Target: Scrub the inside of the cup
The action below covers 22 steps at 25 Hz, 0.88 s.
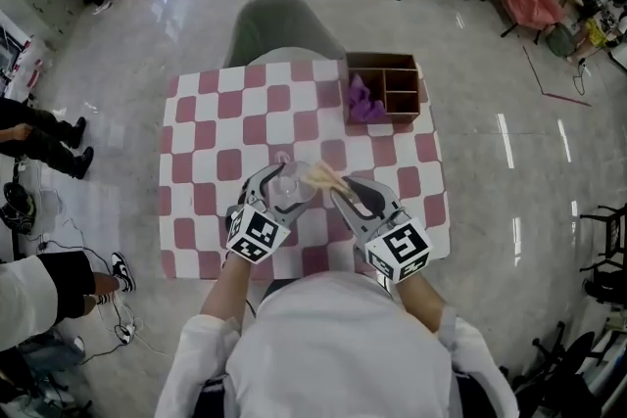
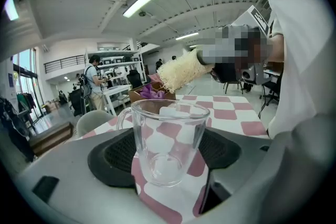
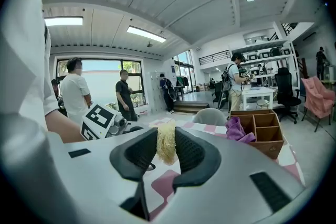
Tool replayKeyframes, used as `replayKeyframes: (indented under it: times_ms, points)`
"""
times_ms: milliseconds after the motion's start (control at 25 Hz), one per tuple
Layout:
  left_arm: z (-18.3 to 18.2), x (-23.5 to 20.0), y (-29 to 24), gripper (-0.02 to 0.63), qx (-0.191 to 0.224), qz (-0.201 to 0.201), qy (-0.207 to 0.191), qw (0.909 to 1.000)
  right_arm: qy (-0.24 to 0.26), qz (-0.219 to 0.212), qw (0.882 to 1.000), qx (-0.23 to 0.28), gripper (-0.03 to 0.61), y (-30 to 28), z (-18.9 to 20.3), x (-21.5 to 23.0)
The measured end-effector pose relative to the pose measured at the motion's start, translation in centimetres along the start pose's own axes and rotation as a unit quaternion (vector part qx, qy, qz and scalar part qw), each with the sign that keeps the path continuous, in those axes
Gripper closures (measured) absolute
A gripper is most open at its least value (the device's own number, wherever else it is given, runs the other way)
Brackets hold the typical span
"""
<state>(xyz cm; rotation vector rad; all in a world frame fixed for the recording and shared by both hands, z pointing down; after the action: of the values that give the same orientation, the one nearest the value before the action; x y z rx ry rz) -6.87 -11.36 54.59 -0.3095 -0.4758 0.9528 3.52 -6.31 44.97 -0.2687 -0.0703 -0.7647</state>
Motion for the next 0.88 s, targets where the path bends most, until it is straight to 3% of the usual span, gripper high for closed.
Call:
replayKeyframes:
  times_ms: [400,760,880]
  points:
    - [-3.8,3.0,-0.1,0.256,-0.004,-0.022,-0.035,0.9991,0.025,-0.054,0.998,-0.018,0.468,2.4,0.2,-0.4]
    - [-5.7,4.9,0.5,0.256,-0.027,-0.049,-0.127,0.9903,0.054,-0.113,0.99,-0.069,0.469,2.1,0.8,-0.7]
    - [-5.8,5.4,0.7,0.255,-0.036,-0.058,-0.141,0.9877,0.069,-0.119,0.987,-0.079,0.469,1.9,0.7,-0.4]
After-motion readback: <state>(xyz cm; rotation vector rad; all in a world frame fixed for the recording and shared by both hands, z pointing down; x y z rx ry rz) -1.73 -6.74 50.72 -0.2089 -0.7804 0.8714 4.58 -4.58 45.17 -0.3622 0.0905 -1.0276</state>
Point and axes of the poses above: the fingertips, and each gripper's own axes: y backward along the fingers, x to its right, z out of its underside, the point moved 4 cm from there along y, backward along the fingers, and after that the axes turned 12 degrees about -z, right-handed, at the moved point
